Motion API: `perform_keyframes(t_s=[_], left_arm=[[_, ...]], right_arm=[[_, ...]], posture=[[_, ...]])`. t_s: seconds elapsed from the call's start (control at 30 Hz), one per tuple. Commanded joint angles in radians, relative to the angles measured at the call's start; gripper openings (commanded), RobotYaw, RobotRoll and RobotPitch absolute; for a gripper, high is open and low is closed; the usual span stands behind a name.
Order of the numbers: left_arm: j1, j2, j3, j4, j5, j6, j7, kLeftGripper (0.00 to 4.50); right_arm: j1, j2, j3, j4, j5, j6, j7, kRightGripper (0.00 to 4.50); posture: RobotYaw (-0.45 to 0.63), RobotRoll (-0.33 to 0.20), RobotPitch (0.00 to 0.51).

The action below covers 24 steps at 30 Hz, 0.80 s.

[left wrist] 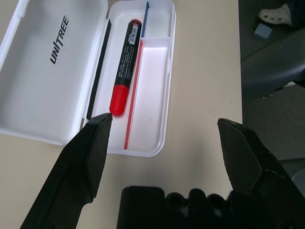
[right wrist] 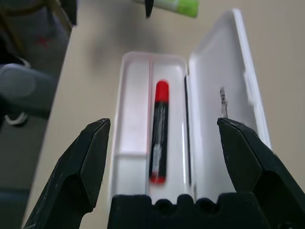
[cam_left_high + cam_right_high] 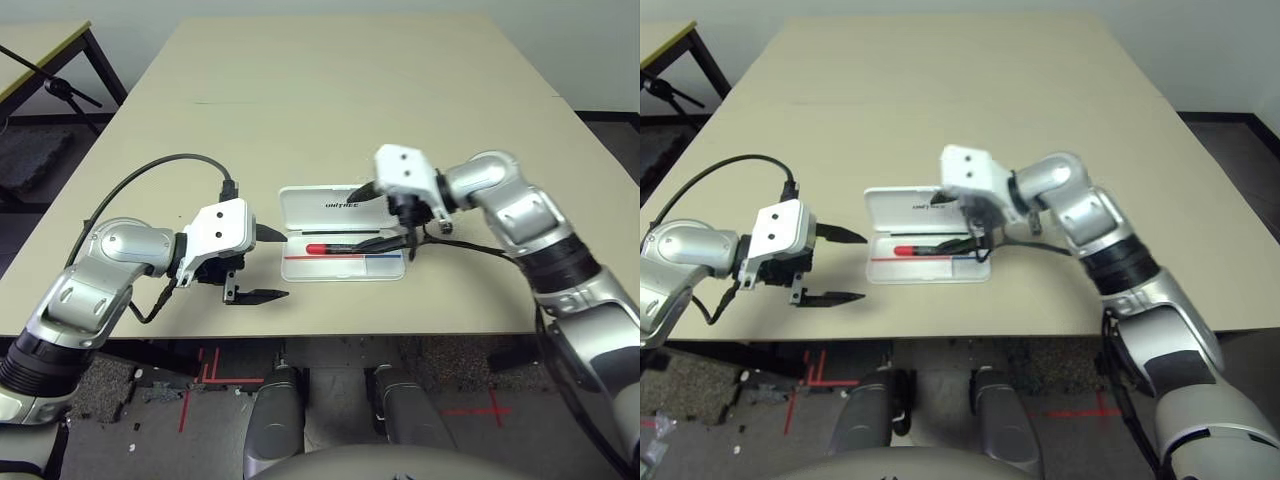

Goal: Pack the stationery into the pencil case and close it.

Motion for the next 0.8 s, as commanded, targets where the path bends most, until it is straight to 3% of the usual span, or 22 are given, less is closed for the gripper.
perform_keyframes(t_s=[0.03,0.17,0.37,0.53,0.8], left_arm=[[0.022,0.021,0.029,-0.007,-0.004,0.010,0.003,4.50],[0.037,0.032,0.046,-0.009,-0.006,0.022,0.007,4.50],[0.039,0.019,0.051,0.004,0.010,0.080,0.073,4.50],[0.005,0.054,0.038,0.026,0.082,0.388,0.237,4.50],[-0.055,-0.072,0.098,0.079,0.053,0.708,0.441,4.50]], right_arm=[[0.034,-0.058,-0.068,-0.010,0.065,0.035,0.044,4.47],[0.083,-0.113,-0.108,-0.064,0.128,0.093,0.069,4.47],[0.110,-0.099,-0.105,-0.087,0.135,0.099,0.028,4.47],[0.118,-0.085,-0.107,-0.088,0.140,0.089,0.011,4.47],[0.126,-0.086,-0.093,-0.085,0.135,0.081,0.011,4.47]], posture=[[0.04,0.000,0.110],[0.04,0.000,0.112],[0.03,0.000,0.109],[0.04,0.000,0.110],[0.04,0.000,0.117]])
